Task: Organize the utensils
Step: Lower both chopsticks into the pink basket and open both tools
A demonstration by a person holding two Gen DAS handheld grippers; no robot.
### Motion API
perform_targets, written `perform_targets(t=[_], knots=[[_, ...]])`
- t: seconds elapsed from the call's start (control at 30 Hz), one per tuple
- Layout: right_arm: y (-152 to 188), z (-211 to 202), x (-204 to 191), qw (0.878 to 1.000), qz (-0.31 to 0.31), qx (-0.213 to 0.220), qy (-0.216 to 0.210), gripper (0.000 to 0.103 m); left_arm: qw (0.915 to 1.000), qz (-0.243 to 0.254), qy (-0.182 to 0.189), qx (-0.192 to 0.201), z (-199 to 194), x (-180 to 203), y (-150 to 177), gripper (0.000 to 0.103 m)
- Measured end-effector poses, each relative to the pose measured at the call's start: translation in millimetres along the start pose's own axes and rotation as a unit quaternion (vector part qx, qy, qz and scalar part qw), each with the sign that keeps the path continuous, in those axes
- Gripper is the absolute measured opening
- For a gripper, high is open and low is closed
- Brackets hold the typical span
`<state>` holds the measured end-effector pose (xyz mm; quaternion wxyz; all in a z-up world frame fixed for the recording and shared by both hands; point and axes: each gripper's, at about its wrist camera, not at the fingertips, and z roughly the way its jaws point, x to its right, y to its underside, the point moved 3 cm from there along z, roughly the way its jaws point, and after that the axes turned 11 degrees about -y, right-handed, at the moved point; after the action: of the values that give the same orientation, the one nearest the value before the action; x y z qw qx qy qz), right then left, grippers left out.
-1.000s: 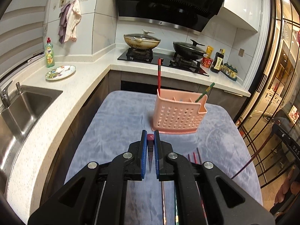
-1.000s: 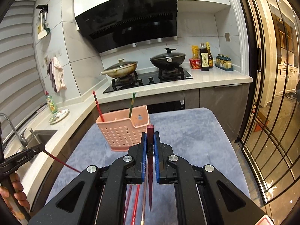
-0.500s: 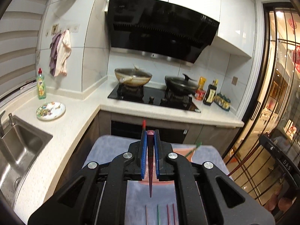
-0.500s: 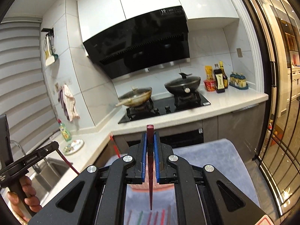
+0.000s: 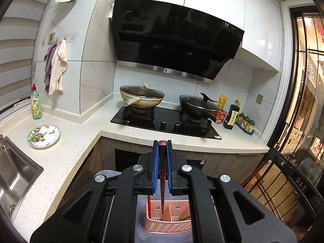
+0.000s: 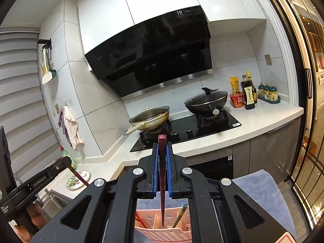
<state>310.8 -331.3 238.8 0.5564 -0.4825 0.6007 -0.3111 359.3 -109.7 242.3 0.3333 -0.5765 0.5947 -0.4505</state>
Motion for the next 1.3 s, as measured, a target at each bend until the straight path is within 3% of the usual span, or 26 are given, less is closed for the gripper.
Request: perform_targets(t=[0.4, 0.63, 0.7, 0.8, 0.93, 1.0, 1.1, 1.3], knots=[[67, 42, 27, 0.997, 0.022, -0.069, 0.010, 0.007, 0.9981, 0.009, -0.002, -0.061, 48, -2, 54, 0.007], [80, 47, 30, 0.996, 0.022, -0.088, 0.013, 0.007, 0.9966, 0.017, -0.004, -0.080, 54, 0, 71, 0.007], [81, 43, 29, 0.996, 0.021, -0.086, 0.015, 0.012, 0.9966, 0.021, -0.010, -0.079, 53, -1, 73, 0.009], [80, 36, 27, 0.996, 0.020, -0.084, 0.016, 0.013, 0.9966, 0.025, -0.012, -0.077, 48, -2, 74, 0.020], [77, 19, 23, 0.997, 0.015, -0.077, 0.014, 0.014, 0.9967, 0.024, -0.012, -0.077, 38, -6, 75, 0.023], [77, 8, 19, 0.997, 0.012, -0.075, 0.012, 0.021, 0.9967, 0.026, -0.014, -0.076, 30, -8, 77, 0.024], [83, -11, 13, 0.997, 0.006, -0.076, 0.007, 0.023, 0.9965, 0.034, -0.021, -0.073, 14, -10, 81, 0.035], [106, -48, 1, 0.995, -0.005, -0.095, 0.005, 0.024, 0.9955, 0.047, -0.032, -0.076, -20, -15, 98, 0.037]])
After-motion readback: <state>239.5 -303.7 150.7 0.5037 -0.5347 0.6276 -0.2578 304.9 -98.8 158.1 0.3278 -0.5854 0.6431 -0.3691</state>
